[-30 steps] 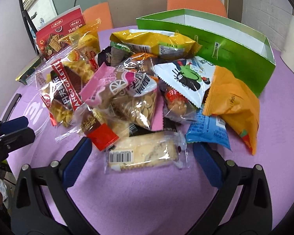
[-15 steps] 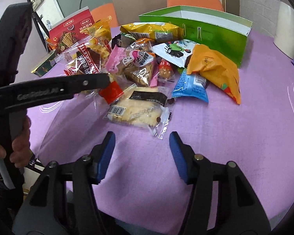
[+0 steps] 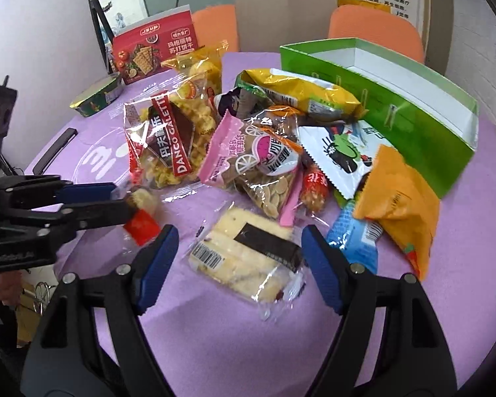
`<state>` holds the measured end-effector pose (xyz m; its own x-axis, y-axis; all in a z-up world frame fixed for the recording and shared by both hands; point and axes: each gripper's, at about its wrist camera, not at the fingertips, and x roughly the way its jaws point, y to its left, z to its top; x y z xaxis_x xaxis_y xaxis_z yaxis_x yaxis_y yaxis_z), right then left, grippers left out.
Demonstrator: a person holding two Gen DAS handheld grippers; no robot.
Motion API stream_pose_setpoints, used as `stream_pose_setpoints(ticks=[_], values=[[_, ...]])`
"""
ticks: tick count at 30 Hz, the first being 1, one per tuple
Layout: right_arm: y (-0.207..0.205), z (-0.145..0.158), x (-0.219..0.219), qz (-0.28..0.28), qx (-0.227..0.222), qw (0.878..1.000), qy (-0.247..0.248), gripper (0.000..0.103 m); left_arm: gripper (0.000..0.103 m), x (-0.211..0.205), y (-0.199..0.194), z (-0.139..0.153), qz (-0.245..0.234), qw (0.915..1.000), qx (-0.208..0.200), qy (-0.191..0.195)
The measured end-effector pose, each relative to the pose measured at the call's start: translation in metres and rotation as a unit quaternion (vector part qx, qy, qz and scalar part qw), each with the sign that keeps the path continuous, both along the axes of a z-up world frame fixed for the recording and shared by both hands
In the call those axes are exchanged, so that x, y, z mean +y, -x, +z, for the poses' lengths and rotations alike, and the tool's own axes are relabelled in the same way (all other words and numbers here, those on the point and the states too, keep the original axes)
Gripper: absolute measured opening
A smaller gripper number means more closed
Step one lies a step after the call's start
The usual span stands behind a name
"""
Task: Organize snacks
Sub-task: 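Grasp the brown bread pack with the left tool while the right tool grasps the cheese cake pack, then carry both packs into the green box and open both tools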
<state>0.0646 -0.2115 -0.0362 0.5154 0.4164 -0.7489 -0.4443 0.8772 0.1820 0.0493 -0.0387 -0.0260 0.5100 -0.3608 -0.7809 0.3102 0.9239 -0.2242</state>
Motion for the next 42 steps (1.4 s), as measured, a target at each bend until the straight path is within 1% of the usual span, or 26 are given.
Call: stream_pose_setpoints(ticks=[3,4,5,7,9,12,13,15,16,19,22,24,27,28,29,31,34,35,37,40,41,42], values=[[-0.01,-0.01,-0.001,-0.001,0.013,1.0,0.001,0.078,0.033,0.018,0.014,0.0,0.02,0.9998,0.002,0.002],[-0.008,-0.01,-0.002,-0.005,0.021,1.0,-0.003,0.078,0.037,0.023,0.017,0.001,0.025,0.9997,0.003,0.004],[-0.001,-0.009,-0.005,-0.003,0.026,0.999,-0.018,0.079,0.045,0.027,0.02,0.001,0.032,0.9995,0.006,0.001],[0.014,-0.007,-0.01,0.009,0.041,0.998,-0.048,0.079,0.053,0.034,0.025,0.001,0.041,0.9991,0.006,0.0],[0.031,-0.006,-0.008,0.022,0.05,0.997,-0.055,0.08,0.055,0.039,0.027,0.001,0.04,0.9991,0.007,0.009],[0.043,-0.001,-0.002,0.041,0.029,0.998,-0.03,0.08,0.061,0.038,0.026,-0.003,0.035,0.9992,0.016,0.013],[0.042,0.001,-0.002,0.044,0.021,0.999,-0.022,0.08,0.064,0.036,0.026,-0.004,0.033,0.9992,0.02,0.013],[0.03,0.005,0.001,0.039,0.01,0.999,-0.011,0.08,0.066,0.033,0.027,-0.006,0.029,0.9991,0.028,0.016],[0.022,0.005,0.002,0.044,0.01,0.999,-0.016,0.08,0.067,0.032,0.027,-0.008,0.027,0.999,0.031,0.018],[-0.003,-0.002,0.01,0.061,0.027,0.997,-0.037,0.08,0.067,0.03,0.029,-0.01,0.03,0.9989,0.033,0.017],[-0.012,-0.013,0.01,0.062,0.05,0.996,-0.046,0.08,0.067,0.032,0.028,-0.013,0.038,0.9981,0.037,0.031],[0.0,-0.012,0.005,0.066,0.054,0.995,-0.056,0.08,0.067,0.033,0.026,-0.014,0.039,0.9978,0.039,0.036],[0.025,-0.011,0.001,0.069,0.059,0.995,-0.05,0.082,0.063,0.03,0.024,-0.015,0.033,0.9981,0.037,0.037],[0.033,-0.011,0.002,0.07,0.056,0.995,-0.046,0.082,0.057,0.029,0.023,-0.015,0.031,0.9982,0.037,0.036],[0.039,-0.011,0.004,0.069,0.051,0.996,-0.036,0.083,0.055,0.028,0.02,-0.017,0.03,0.9981,0.04,0.036],[0.049,-0.011,0.015,0.07,0.032,0.997,0.008,0.083,0.055,0.027,0.016,-0.02,0.03,0.9977,0.046,0.039],[0.059,-0.016,0.036,0.076,-0.004,0.993,0.091,0.083,0.055,0.026,0.015,-0.021,0.037,0.997,0.049,0.047],[0.063,-0.015,0.04,0.074,-0.012,0.993,0.095,0.083,0.056,0.026,0.016,-0.02,0.034,0.9968,0.05,0.052],[0.065,-0.016,0.04,0.072,0.002,0.993,0.096,0.083,0.056,0.025,0.015,-0.02,0.037,0.9968,0.049,0.051],[0.07,-0.019,0.032,0.059,0.008,0.994,0.092,0.083,0.056,0.026,0.012,-0.022,0.043,0.9957,0.057,0.058],[0.071,-0.019,0.03,0.052,0.007,0.995,0.09,0.079,0.056,0.026,0.011,-0.023,0.044,0.9954,0.059,0.061],[0.07,-0.018,0.029,0.044,0.005,0.995,0.09,0.069,0.056,0.025,0.011,-0.023,0.043,0.9955,0.058,0.062]])
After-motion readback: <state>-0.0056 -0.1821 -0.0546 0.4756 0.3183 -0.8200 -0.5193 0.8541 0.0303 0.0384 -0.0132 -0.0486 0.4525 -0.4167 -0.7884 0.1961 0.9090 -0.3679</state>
